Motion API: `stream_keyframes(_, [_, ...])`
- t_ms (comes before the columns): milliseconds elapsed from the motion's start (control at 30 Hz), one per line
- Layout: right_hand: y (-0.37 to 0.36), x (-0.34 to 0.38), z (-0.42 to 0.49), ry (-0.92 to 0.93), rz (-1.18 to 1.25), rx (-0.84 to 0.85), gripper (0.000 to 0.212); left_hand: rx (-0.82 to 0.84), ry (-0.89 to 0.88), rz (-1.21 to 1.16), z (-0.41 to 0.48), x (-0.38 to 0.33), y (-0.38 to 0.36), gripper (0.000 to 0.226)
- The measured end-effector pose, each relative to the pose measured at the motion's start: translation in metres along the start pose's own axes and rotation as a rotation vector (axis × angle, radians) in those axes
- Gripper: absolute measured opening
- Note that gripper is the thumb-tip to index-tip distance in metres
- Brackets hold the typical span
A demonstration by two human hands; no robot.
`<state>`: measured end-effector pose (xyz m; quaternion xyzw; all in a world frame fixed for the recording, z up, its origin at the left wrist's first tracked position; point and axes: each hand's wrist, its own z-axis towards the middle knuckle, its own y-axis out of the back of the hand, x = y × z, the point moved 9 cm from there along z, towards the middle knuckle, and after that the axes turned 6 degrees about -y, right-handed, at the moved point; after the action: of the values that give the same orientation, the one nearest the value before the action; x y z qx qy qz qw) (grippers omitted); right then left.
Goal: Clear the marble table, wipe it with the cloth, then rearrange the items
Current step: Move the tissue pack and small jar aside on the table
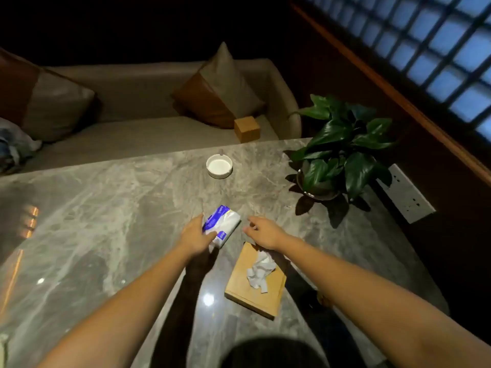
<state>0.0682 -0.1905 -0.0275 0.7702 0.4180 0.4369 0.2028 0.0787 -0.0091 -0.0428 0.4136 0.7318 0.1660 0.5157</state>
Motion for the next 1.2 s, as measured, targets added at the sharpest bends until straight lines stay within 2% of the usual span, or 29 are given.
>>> stream_keyframes(67, [-0.013, -0.001, 0.012, -0.025, 0.052, 0.097, 0.037, -0.023, 0.087, -0.042, 0.005, 0.009, 0.004, 0.070])
stream_keyframes(200, [-0.038, -0.006, 0.031, -0.083, 0.057, 0.293, 0.032, 0.030, 0.204, -0.104, 0.009, 0.017, -0.008, 0.060])
stream_keyframes(300, [-0.048, -0.011, 0.048, -0.094, 0.106, 0.338, 0.035, 0.010, 0.212, -0.111, 0.017, 0.016, -0.018, 0.056])
stream_keyframes(367, [-0.047, -0.014, 0.058, -0.107, 0.209, 0.308, 0.028, -0.008, 0.214, -0.135, 0.026, 0.016, -0.024, 0.056])
stream_keyframes(533, [-0.016, -0.033, 0.080, -0.103, 0.323, 0.114, 0.018, -0.026, 0.223, -0.162, 0.047, -0.004, -0.037, 0.050])
stream_keyframes(633, [-0.003, -0.048, 0.087, -0.102, 0.355, 0.084, 0.025, -0.070, 0.261, -0.207, 0.060, -0.008, -0.044, 0.048])
stream_keyframes(767, [0.012, -0.073, 0.096, -0.119, 0.373, 0.054, 0.025, -0.087, 0.260, -0.274, 0.079, -0.025, -0.057, 0.046])
stream_keyframes(967, [0.050, -0.117, 0.096, -0.199, 0.350, -0.105, 0.031, -0.013, 0.132, -0.439, 0.097, -0.071, -0.087, 0.048])
stream_keyframes(1200, [0.065, -0.150, 0.089, -0.264, 0.448, -0.180, 0.031, 0.050, 0.068, -0.379, 0.116, -0.087, -0.116, 0.053])
